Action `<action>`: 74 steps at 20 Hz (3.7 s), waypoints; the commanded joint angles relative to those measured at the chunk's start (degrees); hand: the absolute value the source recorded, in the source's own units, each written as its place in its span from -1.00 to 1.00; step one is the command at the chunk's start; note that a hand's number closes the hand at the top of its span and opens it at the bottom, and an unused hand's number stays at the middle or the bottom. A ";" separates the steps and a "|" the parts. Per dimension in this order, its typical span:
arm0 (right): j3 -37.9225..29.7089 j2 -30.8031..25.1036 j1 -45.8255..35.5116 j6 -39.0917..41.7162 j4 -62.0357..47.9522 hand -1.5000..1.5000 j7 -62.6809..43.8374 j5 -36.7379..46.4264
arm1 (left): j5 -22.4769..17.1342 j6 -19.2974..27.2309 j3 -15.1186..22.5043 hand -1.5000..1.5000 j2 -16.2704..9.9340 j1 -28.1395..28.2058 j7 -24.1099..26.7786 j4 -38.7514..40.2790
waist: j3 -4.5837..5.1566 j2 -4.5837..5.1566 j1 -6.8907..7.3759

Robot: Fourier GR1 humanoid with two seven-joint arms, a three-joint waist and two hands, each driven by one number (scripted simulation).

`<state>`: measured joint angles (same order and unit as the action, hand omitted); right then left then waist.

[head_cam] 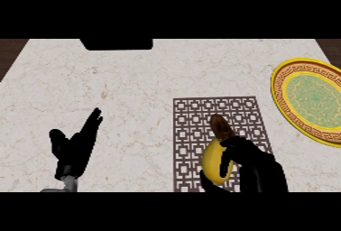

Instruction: Pick the lemon from the placemat and place it in the plate

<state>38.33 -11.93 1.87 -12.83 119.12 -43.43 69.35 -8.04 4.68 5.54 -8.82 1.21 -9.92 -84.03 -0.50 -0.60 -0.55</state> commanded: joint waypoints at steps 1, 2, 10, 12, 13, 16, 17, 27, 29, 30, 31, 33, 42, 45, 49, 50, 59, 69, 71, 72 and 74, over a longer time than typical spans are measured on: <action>-3.52 -0.80 4.88 -9.67 2.71 1.00 1.88 -0.02 | -1.04 -1.14 -0.09 0.00 -0.11 1.68 -2.18 1.07 | 0.44 0.51 0.02; -5.84 2.20 1.79 -9.28 0.73 1.00 0.16 -0.46 | -0.81 -0.48 -0.51 0.00 0.62 -1.34 -2.31 2.92 | 0.47 0.65 0.08; -19.07 -1.07 5.99 -20.34 2.74 1.00 7.72 -17.51 | 0.33 -0.24 -0.10 0.00 1.40 -1.46 -2.49 3.02 | 0.42 0.72 0.29; -24.86 -5.25 6.89 -21.27 2.60 1.00 12.42 -24.83 | 0.58 -0.65 0.03 0.00 0.70 1.60 -2.18 0.55 | 0.41 0.64 0.40; -28.37 -5.12 3.93 -22.36 -0.83 1.00 12.88 -25.48 | 1.51 0.51 0.49 0.00 2.19 1.54 -0.26 2.36 | 0.40 0.74 0.50; -34.75 -9.79 3.86 -24.76 -9.16 1.00 21.93 -34.46 | 1.60 0.62 1.42 0.00 2.99 1.42 -1.53 1.28 | 0.31 0.78 0.55; -37.99 -11.62 0.79 -21.94 -9.81 1.00 20.79 -35.49 | 0.03 -1.72 -0.93 0.00 1.25 -0.20 0.08 3.99 | 0.41 0.81 0.49; -53.58 -17.29 -16.12 -21.96 -44.95 1.00 44.79 -53.33 | 1.97 0.64 0.55 0.00 3.21 -2.16 -3.66 2.71 | 0.33 1.04 1.45; -55.14 -17.35 -18.02 -20.40 -50.55 1.00 49.96 -55.26 | 2.24 0.09 0.58 0.00 3.22 -2.64 -3.25 3.32 | 0.40 0.91 1.16; -56.35 -18.35 -20.84 -19.57 -55.93 1.00 52.58 -56.17 | 1.67 -0.86 0.83 0.00 2.75 0.09 -2.73 1.42 | 0.35 1.04 1.92; -57.54 -20.38 -23.23 -17.30 -59.38 1.00 52.95 -56.93 | -0.13 -2.81 -0.61 0.00 0.58 0.19 -4.44 -1.49 | 0.36 0.96 2.03; -58.23 -18.63 -27.23 -20.08 -67.23 1.00 59.30 -56.31 | 1.88 -1.27 0.63 0.00 2.47 0.05 -2.62 1.52 | 0.34 1.19 2.37; -54.90 -27.08 -32.70 -3.74 -89.35 -1.00 55.02 -52.37 | 0.53 -3.22 -0.55 0.00 1.33 -1.92 -3.51 1.35 | 0.20 1.95 4.26; -56.02 -25.04 -37.01 -2.96 -94.63 -1.00 61.23 -53.27 | 1.44 -2.57 -0.57 0.00 2.43 -4.56 -2.55 4.75 | 0.20 1.94 3.66; -61.19 -23.35 -37.90 -1.65 -96.70 -1.00 71.22 -58.40 | 1.45 -1.98 -0.54 0.00 2.73 -4.08 -3.30 2.88 | 0.09 1.99 3.60; -63.07 -24.33 -38.63 -0.18 -96.41 -1.00 72.66 -60.35 | 2.21 -1.60 0.11 0.00 3.20 -3.44 -2.68 3.25 | 0.12 1.82 3.14; -73.01 -29.96 -36.65 9.51 -103.19 -1.00 78.96 -69.64 | -0.43 -5.64 -2.59 0.00 0.45 -0.88 -1.02 3.37 | 0.29 1.34 1.95; -71.75 -36.15 -28.68 32.83 -105.69 -1.00 83.50 -70.49 | 0.86 -3.47 -1.73 0.00 1.19 -0.76 -6.36 -1.72 | 0.32 0.92 1.41; -71.37 -37.12 -25.24 36.67 -105.12 -1.00 86.41 -70.45 | 2.41 -1.57 -0.46 0.00 3.86 0.47 -3.62 0.33 | 0.37 0.82 0.94; -70.85 -35.75 -21.56 37.17 -105.23 -1.00 90.89 -69.74 | 1.62 -2.31 -2.69 0.00 2.01 -2.49 -4.47 1.89 | 0.34 0.89 0.60; -69.77 -38.07 -21.43 36.47 -104.73 -1.00 88.76 -68.85 | 1.96 -2.04 -2.43 0.00 2.69 -2.34 -4.38 2.16 | 0.41 0.78 0.68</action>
<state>-32.83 -49.08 -23.91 20.95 14.01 42.00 -0.57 -5.84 2.60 3.38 -6.72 -0.32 -12.73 -84.47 -0.42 -0.07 0.53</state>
